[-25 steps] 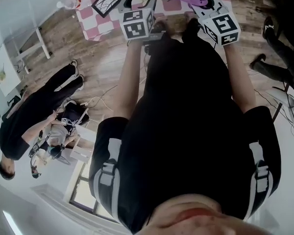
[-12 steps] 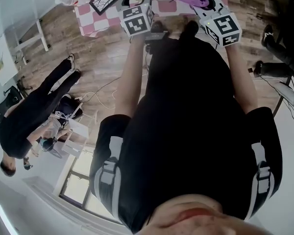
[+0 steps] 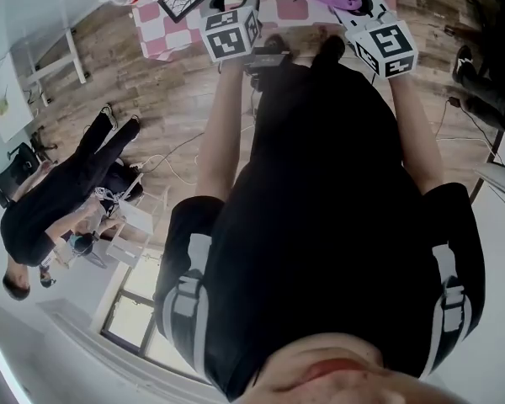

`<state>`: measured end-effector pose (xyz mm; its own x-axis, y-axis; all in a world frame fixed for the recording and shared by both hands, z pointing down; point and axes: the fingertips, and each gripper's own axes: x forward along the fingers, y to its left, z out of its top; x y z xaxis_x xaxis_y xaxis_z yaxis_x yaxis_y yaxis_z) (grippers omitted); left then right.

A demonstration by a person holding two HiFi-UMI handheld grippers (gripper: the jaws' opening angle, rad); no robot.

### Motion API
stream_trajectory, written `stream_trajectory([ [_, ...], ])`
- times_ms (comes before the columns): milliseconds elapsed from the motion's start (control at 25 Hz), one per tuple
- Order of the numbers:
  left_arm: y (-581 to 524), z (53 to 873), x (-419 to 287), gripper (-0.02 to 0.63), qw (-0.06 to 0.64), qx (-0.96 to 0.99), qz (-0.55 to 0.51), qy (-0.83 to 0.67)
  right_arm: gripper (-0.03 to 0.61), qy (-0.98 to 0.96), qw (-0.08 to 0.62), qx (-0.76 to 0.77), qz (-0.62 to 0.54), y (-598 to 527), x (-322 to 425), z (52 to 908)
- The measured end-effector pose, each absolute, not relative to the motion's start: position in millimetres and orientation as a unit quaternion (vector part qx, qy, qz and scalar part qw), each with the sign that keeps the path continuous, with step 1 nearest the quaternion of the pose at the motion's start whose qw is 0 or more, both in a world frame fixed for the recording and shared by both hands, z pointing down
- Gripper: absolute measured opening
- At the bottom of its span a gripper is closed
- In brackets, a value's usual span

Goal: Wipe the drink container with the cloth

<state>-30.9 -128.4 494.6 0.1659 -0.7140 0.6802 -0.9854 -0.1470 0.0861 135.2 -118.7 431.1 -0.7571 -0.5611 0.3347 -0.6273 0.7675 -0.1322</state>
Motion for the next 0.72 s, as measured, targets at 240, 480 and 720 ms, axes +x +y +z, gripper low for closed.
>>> stream_trajectory([
  [240,-117.6,494.2,-41.5,0.287,0.262,0.769,0.246,-0.53,0.064,-0.934,0.143,0.307,0.114,-115.5,112.0,431.9],
  [480,-107.8,493.3,-49.8,0.287,0.238,0.826,0.266,-0.436,0.064,-0.933,0.145,0.307,0.119,-112.1,78.5,436.9],
  [720,-104.3,495.9,-54.8,0.287,0.221,0.866,0.264,-0.363,0.064,-0.933,0.156,0.298,0.129,-101.7,52.1,456.1],
])
